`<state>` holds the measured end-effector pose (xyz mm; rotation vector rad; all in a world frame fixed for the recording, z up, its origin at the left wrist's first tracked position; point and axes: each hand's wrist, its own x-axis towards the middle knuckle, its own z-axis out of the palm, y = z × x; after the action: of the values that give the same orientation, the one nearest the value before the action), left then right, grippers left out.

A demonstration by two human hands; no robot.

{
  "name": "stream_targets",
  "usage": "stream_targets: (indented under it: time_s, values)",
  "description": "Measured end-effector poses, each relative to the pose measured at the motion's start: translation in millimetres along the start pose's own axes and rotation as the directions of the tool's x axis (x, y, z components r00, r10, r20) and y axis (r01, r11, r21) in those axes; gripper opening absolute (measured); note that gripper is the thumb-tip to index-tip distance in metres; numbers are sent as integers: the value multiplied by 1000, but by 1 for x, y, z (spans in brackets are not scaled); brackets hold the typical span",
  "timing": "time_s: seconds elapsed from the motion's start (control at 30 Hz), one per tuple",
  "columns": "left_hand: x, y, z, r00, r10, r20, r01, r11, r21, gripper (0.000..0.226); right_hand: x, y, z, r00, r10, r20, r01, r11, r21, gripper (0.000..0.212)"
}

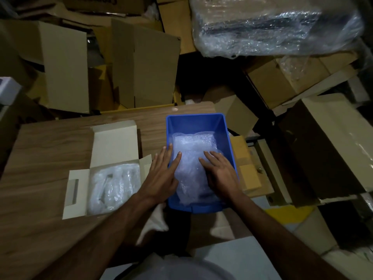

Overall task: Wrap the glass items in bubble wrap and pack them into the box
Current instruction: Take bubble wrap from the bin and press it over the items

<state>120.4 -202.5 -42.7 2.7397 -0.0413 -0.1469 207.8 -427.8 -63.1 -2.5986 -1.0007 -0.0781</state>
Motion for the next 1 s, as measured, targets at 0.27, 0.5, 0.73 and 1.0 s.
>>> stream_targets:
  time_s: [0.27,0.5,0.73,1.0]
  values:
    - [-11,-5,-15,999,33,25,-30,994,-106,124,3,-34,-43,963,46,-265,11,978,207,40]
    - [-7,14,-17,990,43,-133,-87,934,-347,90,3,-63,-62,926,112,-359,27,932,361,40]
    - [-48,-27,-99,851,153,-502,-281,941,-188,61,11,-92,-76,905,-278,-321,337,931,141,35]
    - [-115,-82,-138,847,165,-505,-334,904,-265,53,45,-155,-70,856,-444,-265,487,864,126,36]
